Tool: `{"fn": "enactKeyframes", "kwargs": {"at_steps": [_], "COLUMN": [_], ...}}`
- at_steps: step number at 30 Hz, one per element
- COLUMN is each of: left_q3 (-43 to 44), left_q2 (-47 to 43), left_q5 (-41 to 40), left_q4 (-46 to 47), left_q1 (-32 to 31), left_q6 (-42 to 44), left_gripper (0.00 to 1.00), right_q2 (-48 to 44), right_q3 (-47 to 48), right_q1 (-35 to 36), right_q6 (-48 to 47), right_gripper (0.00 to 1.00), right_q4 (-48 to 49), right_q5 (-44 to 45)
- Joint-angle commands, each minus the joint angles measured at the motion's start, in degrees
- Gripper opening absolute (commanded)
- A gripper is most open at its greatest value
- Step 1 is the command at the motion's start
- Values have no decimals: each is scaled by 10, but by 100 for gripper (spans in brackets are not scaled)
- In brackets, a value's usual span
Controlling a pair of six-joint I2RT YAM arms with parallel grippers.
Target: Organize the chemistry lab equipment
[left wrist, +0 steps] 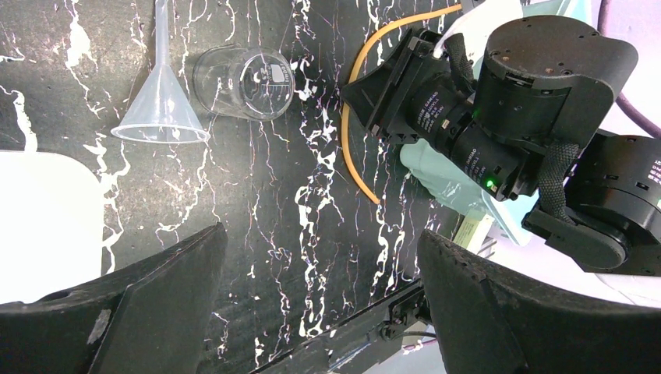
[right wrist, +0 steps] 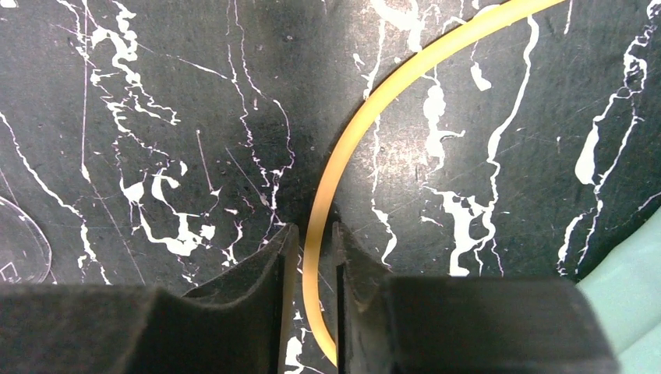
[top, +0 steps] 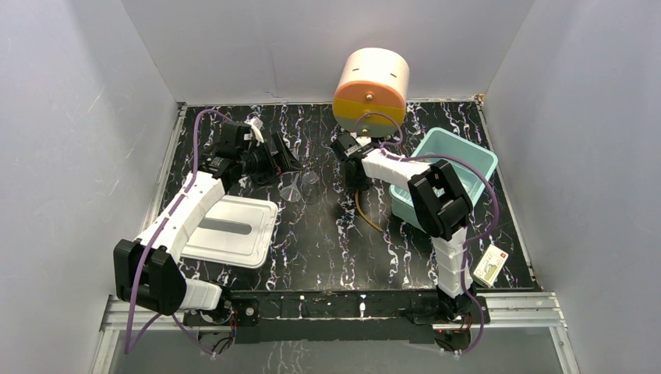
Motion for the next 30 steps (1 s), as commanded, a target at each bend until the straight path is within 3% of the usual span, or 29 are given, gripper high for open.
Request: {"fn": "enactKeyframes", "kwargs": {"at_steps": [1,4,9,15,22,30], "left_q3": [20,20,21,19,17,17], "left_q2": [-5,-4,-5,-8,-8,-7], "left_q5": [10,11,10,7,4,1], "left_q4": [-12,-13,-16,-16,-16,-16], "left_q1": [1,2,1,1,1,1], "left_q6": [4,4,5,6,6,7], "left_gripper": [91,91,91,91,91,91], "right_q2": [9,15,9,-39,-154,-264], "right_q3": [1,-6,-4,15,8,6], "right_q1": [-1,-1,-1,-1,0,-5], "right_q6": [9,10,1,-38,-77,-107], "right_gripper": [28,21,0,0,0,0], "right_q4": [12,17,22,28,78,69], "right_q5": [-2,-15,-28,-50,-134,-110]}}
